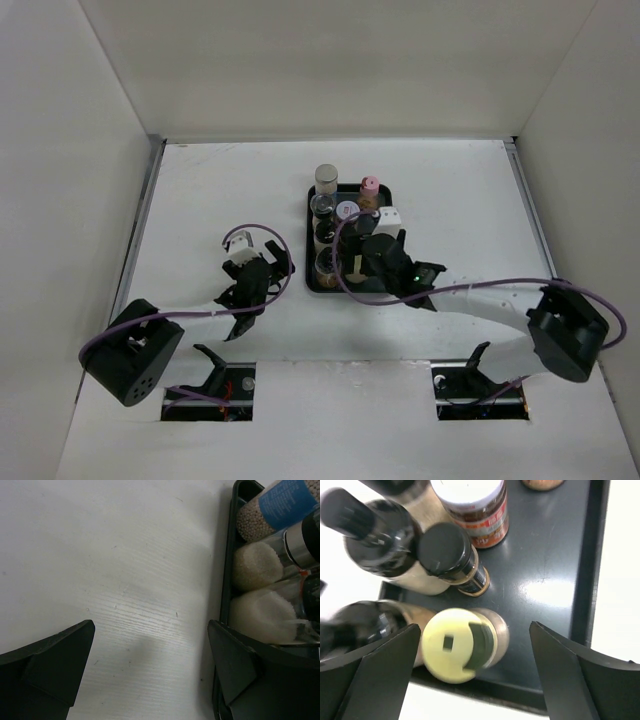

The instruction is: Organize the condiment bottles

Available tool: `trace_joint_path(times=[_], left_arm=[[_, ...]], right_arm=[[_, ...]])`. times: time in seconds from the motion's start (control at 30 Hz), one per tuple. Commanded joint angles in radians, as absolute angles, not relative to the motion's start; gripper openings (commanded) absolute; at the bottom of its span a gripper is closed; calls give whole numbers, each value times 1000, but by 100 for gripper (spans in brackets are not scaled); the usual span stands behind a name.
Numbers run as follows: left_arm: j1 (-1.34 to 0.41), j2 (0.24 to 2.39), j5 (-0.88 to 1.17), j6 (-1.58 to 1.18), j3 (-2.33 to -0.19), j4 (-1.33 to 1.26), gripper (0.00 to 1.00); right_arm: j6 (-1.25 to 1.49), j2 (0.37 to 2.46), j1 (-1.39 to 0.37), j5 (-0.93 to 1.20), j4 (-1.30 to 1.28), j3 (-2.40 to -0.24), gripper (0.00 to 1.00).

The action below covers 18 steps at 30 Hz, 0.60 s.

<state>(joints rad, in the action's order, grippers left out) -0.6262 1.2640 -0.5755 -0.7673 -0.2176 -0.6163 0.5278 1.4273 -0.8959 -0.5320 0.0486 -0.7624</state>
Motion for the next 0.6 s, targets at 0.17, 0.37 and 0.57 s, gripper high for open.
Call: trace_joint_path(times=[0.17, 0.37, 0.57], left_arm=[[-625, 1253, -618, -787, -270, -575, 100], [-634, 1250, -646, -790, -276, -557, 100], [-643, 1278, -638, -793, -288, -557, 100]], right_arm=[[569, 1076, -776, -601, 55, -612, 100], [689, 879, -540, -614, 217, -407, 100], [758, 853, -358, -480, 276, -325, 100]])
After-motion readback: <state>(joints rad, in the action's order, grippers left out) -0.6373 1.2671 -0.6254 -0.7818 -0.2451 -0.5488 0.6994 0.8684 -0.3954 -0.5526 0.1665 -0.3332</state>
